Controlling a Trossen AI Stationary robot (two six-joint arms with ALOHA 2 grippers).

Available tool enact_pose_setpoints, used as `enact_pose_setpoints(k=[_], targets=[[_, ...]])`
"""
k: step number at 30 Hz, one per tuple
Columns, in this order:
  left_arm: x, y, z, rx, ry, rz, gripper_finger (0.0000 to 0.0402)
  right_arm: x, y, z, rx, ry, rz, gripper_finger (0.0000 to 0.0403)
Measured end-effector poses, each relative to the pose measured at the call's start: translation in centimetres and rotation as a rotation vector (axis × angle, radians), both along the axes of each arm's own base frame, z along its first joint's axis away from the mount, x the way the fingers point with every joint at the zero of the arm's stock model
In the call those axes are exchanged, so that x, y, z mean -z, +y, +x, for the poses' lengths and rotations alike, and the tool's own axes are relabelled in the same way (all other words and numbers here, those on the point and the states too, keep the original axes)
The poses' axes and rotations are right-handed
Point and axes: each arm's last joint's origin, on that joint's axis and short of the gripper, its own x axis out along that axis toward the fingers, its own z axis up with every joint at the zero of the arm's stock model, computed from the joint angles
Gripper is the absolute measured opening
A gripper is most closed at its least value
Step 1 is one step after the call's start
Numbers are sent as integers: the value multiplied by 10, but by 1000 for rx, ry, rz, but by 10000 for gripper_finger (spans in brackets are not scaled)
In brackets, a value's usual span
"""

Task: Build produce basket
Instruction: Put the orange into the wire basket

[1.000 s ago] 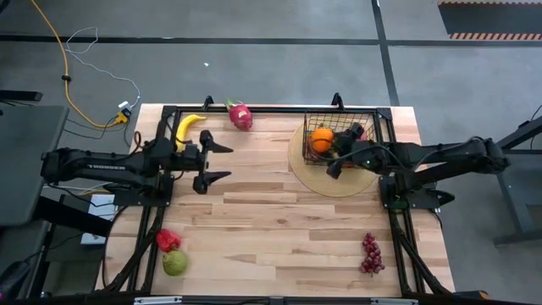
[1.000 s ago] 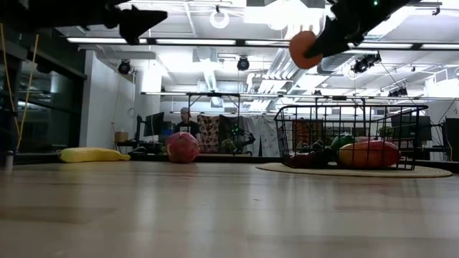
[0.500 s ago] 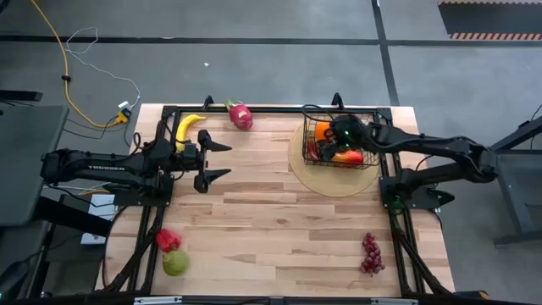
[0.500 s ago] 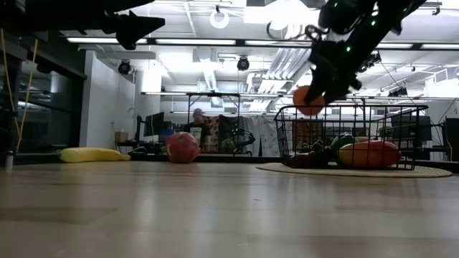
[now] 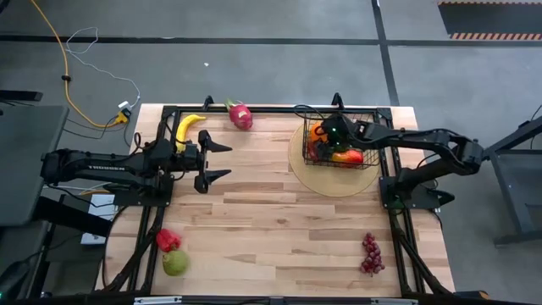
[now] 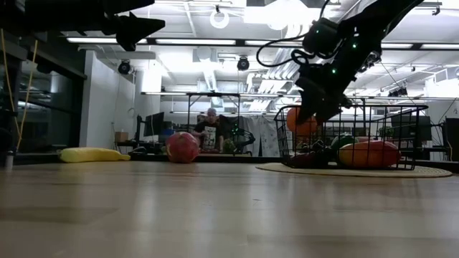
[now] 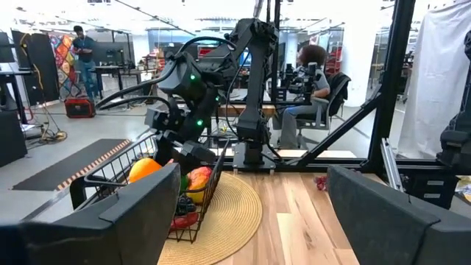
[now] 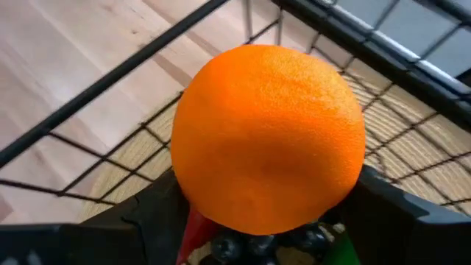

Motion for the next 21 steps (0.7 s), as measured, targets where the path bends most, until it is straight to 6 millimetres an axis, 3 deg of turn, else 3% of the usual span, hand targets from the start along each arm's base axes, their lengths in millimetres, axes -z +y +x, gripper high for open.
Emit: enact_pose_setpoints(k=[14,21], targets=[[0,0,0,0,0,0,330,7,-12,-1,65,-24,51,282],[0,0,0,0,-1,0,330,26,-18,5,56,6,132,287]])
